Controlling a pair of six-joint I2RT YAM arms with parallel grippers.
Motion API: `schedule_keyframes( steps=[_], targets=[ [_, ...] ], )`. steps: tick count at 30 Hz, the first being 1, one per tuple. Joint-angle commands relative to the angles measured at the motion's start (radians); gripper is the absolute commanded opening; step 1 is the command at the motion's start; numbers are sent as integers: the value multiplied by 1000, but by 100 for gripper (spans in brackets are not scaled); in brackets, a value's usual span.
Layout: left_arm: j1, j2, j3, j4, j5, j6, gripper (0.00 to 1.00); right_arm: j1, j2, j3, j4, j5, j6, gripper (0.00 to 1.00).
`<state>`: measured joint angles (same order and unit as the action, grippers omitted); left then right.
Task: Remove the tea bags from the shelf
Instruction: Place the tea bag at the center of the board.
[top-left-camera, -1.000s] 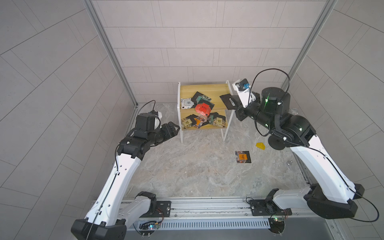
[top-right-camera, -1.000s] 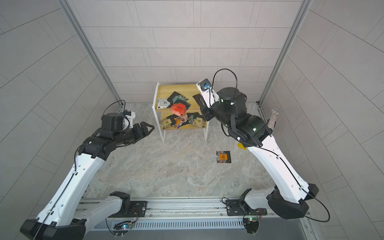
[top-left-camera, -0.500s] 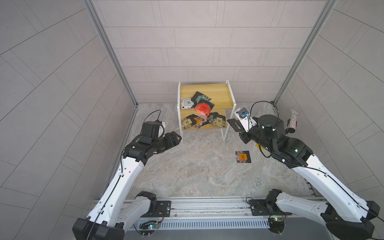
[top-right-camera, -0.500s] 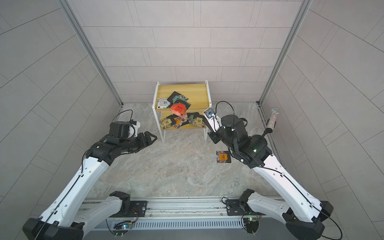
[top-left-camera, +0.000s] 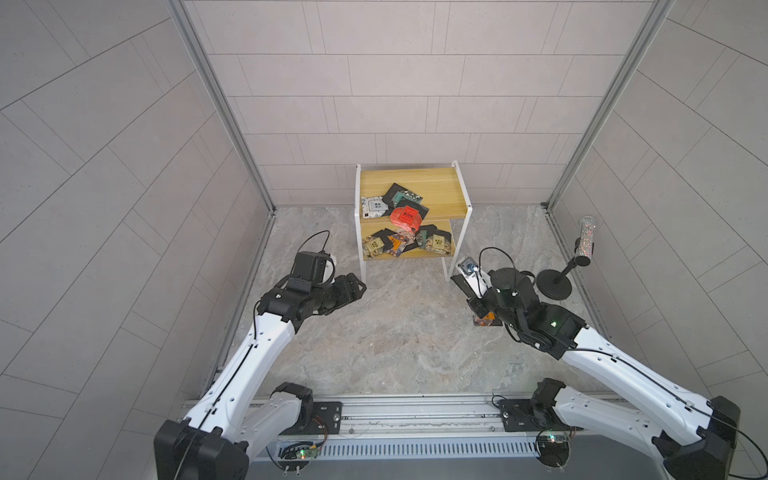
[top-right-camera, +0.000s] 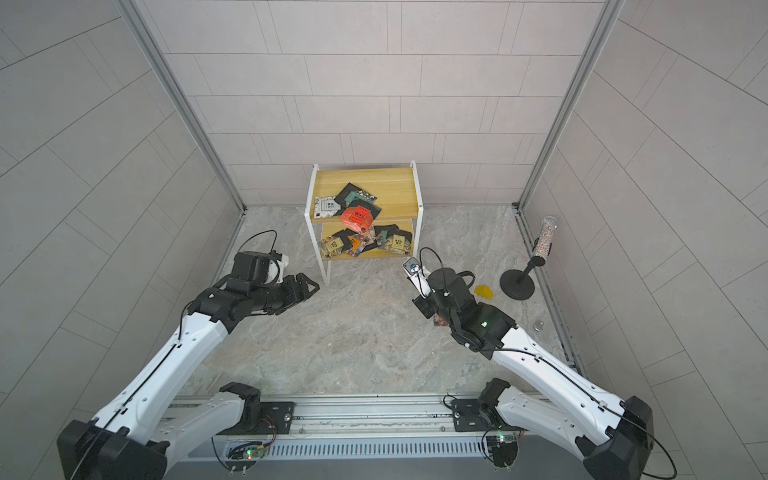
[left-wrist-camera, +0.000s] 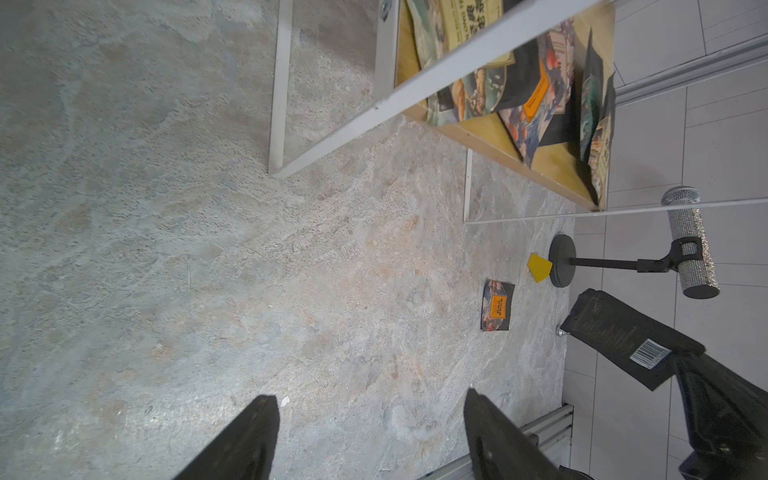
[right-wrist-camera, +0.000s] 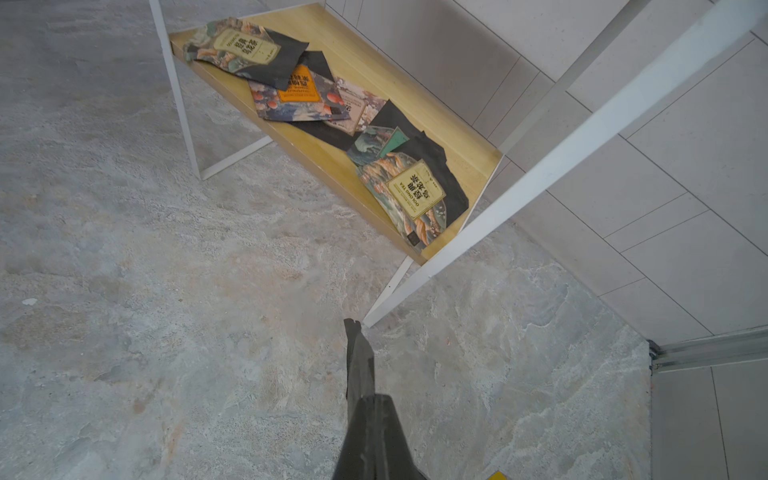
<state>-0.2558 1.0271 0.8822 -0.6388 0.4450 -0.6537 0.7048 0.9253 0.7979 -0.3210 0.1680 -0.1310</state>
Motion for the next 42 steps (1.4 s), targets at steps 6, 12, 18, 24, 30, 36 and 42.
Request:
schedule_keyframes(
  steps=[6, 12, 18, 24, 30, 36, 42],
  targets=[
    [-4, 36, -16, 30, 19, 24, 78, 8, 77, -89, 138, 84, 68, 0],
    [-4, 48, -15, 33, 23, 29, 78, 25, 187, -118, 203, 119, 137, 0],
    [-5, 44, -16, 25, 22, 33, 78, 63, 319, -115, 231, 139, 175, 0],
    [-4, 44, -11, 7, 14, 44, 78, 115, 424, -107, 233, 117, 214, 0],
    [-4, 47, -9, 0, 12, 48, 78, 176, 512, -92, 247, 92, 255, 0],
    [-4, 55, -4, -2, 10, 51, 78, 196, 570, -90, 288, 62, 281, 0],
    [-4, 62, -5, -4, 4, 52, 77, 197, 611, -73, 294, 61, 275, 1]
  ],
)
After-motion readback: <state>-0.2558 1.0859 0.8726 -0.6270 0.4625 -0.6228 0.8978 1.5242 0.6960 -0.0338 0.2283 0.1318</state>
